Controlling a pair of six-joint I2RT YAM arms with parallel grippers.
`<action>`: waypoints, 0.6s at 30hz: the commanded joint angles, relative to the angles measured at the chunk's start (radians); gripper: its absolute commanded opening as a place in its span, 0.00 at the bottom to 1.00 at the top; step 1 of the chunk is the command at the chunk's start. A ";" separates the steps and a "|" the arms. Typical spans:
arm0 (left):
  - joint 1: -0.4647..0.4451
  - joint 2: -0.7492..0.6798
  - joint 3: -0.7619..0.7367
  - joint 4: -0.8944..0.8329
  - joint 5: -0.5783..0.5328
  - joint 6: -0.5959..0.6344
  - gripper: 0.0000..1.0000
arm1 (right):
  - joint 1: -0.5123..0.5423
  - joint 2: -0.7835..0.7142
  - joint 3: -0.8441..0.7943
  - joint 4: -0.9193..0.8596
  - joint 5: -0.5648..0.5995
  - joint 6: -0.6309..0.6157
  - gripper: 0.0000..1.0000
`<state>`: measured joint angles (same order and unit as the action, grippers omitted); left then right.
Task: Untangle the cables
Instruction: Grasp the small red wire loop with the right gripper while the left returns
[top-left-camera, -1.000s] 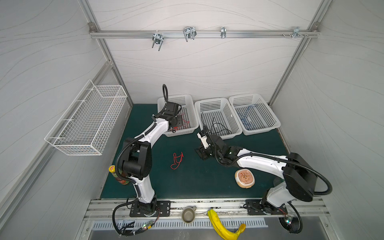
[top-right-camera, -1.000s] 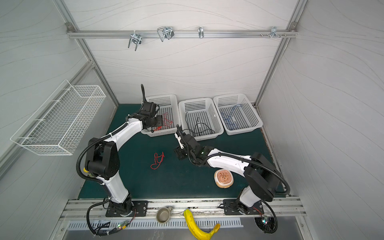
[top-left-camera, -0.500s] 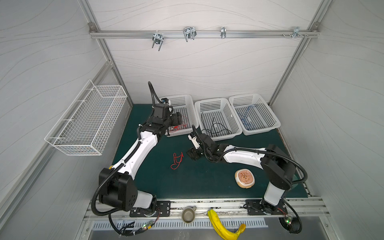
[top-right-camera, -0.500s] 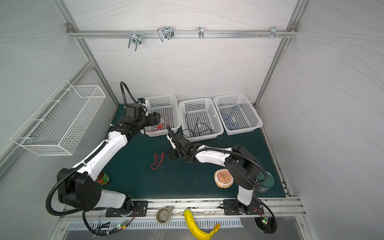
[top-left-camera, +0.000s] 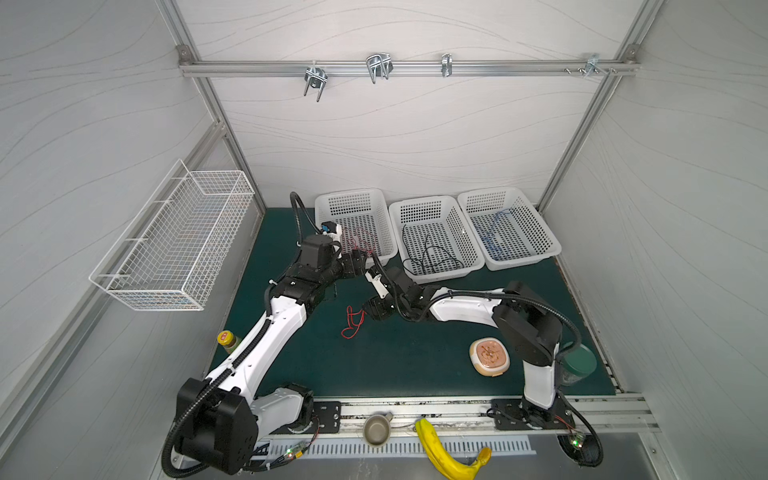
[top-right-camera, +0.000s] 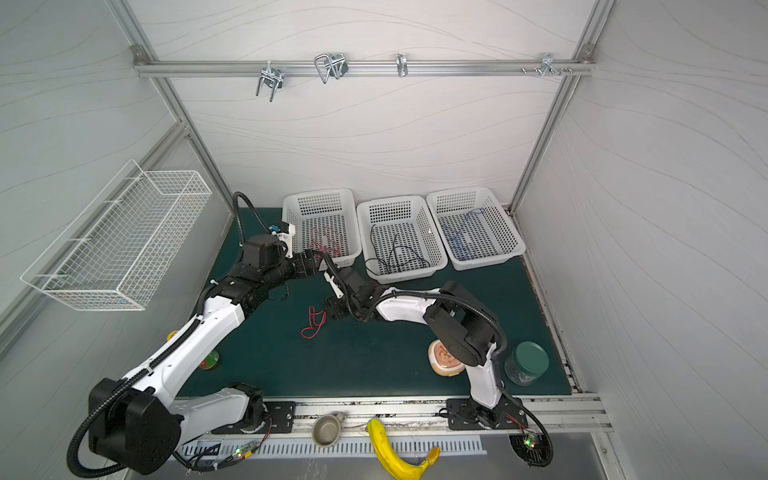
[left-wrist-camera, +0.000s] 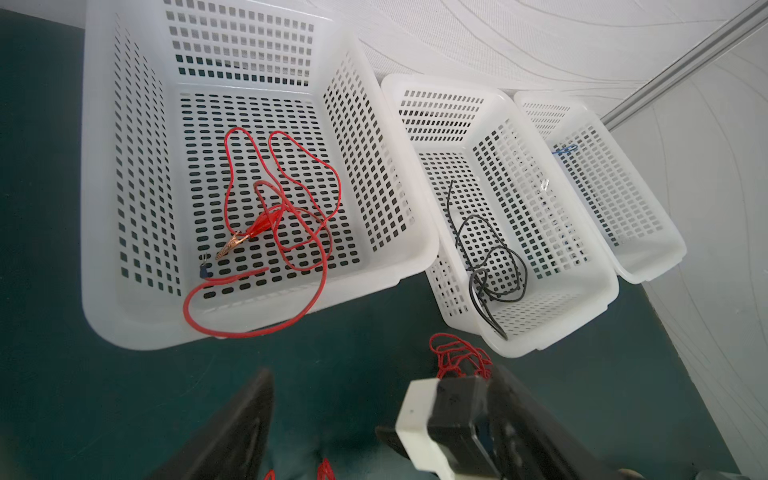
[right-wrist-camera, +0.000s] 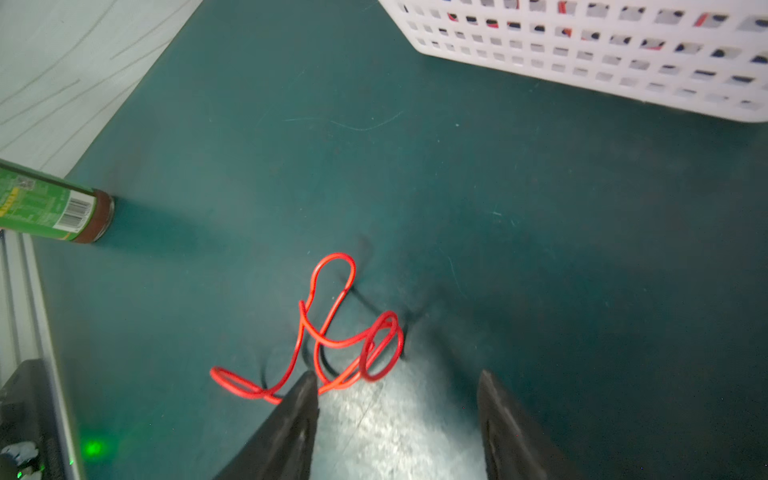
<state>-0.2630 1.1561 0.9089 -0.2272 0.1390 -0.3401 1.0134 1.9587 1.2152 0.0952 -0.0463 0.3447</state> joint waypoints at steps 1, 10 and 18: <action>-0.004 -0.026 -0.004 0.034 -0.009 -0.011 0.81 | 0.008 0.052 0.043 0.020 -0.021 0.010 0.61; -0.004 -0.058 -0.016 0.015 -0.051 -0.019 0.81 | 0.008 0.095 0.064 0.005 0.011 0.036 0.41; -0.004 -0.068 -0.030 0.008 -0.062 -0.015 0.81 | 0.008 0.062 0.036 -0.002 0.023 0.036 0.05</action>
<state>-0.2630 1.1023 0.8803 -0.2317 0.0933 -0.3492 1.0134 2.0430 1.2625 0.0967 -0.0357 0.3779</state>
